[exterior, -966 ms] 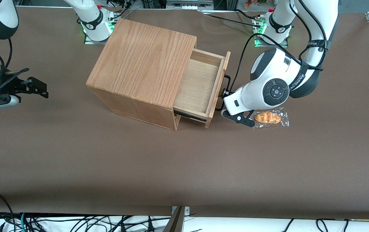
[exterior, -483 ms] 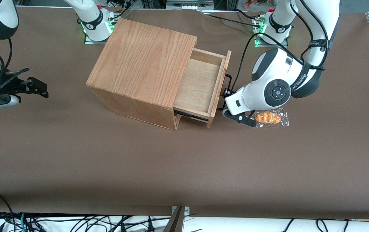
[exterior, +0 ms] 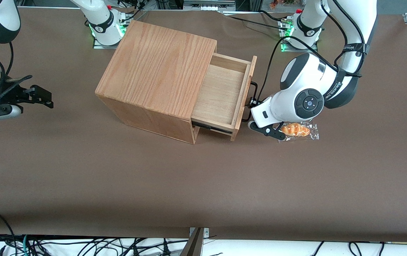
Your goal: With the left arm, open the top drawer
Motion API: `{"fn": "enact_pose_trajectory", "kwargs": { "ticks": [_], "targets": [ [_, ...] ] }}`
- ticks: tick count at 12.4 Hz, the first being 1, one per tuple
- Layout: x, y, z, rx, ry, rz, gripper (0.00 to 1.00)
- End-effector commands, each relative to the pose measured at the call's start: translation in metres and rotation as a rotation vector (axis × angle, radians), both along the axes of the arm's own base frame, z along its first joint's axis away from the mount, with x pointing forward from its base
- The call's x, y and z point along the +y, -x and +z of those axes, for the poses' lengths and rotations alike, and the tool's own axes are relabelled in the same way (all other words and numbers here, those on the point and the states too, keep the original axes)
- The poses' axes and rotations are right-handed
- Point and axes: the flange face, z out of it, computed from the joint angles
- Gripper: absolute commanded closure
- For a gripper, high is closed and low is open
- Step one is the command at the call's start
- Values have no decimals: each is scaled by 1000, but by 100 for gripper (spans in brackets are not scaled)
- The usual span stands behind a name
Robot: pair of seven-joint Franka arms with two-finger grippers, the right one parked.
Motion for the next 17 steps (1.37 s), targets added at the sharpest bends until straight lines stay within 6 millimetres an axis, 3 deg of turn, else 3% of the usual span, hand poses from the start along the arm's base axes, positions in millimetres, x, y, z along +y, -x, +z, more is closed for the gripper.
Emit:
{"fn": "enact_pose_trajectory", "kwargs": {
  "ticks": [1,6,11,13,15,17],
  "targets": [
    [0,9,12,24,31,-34,18],
    [-4,10,14,39,66,-25,18],
    [2,11,28,40,65,-23,17],
    [4,12,41,19,66,-19,16],
    [12,15,69,-24,63,-16,11],
    [48,8,102,-73,65,40,6]
  ]
}}
